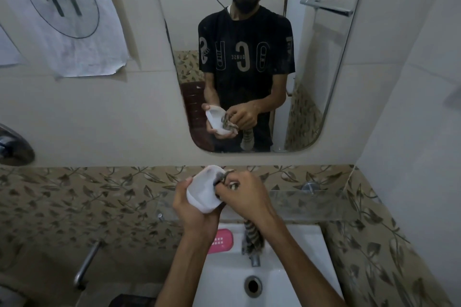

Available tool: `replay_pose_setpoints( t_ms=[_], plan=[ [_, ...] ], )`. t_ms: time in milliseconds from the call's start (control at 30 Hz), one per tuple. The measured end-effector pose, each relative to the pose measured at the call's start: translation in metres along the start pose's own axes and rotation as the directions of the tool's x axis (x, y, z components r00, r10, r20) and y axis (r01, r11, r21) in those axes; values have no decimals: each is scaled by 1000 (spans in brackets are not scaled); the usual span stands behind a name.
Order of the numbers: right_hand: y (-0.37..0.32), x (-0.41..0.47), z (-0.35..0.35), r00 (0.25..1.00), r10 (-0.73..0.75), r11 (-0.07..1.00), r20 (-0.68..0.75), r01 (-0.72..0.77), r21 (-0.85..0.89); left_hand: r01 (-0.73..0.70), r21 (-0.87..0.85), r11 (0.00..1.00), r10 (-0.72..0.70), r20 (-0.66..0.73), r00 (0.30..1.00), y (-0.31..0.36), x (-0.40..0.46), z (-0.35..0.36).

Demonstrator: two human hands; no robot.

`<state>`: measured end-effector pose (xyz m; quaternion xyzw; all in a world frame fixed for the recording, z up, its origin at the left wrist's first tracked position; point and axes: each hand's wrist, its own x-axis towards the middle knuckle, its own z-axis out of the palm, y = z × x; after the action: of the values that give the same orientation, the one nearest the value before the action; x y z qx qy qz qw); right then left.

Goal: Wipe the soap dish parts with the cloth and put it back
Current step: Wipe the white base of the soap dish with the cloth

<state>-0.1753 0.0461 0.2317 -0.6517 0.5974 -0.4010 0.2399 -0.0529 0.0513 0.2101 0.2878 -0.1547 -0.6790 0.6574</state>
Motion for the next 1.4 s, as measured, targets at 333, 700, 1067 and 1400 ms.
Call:
replay_pose_setpoints(
  t_ms=[333, 700, 1067, 1400],
  plan=[
    [9, -11, 1, 915, 40, 802, -401, 210, 559, 294, -312, 903, -339, -101, 935, 4, -9, 23],
    [12, -9, 11, 894, -284, 902, -347, 372, 220, 358, -190, 914, -389, -170, 905, 10, -2, 30],
    [32, 10, 7, 819, -454, 883, -352, 466, -55, -35, 611, 791, 188, -189, 964, 5, -6, 13],
    [25, 23, -6, 857, -460, 888, -231, 452, -90, -548, 726, -414, -45, 585, 810, 40, 1, 28]
  ],
)
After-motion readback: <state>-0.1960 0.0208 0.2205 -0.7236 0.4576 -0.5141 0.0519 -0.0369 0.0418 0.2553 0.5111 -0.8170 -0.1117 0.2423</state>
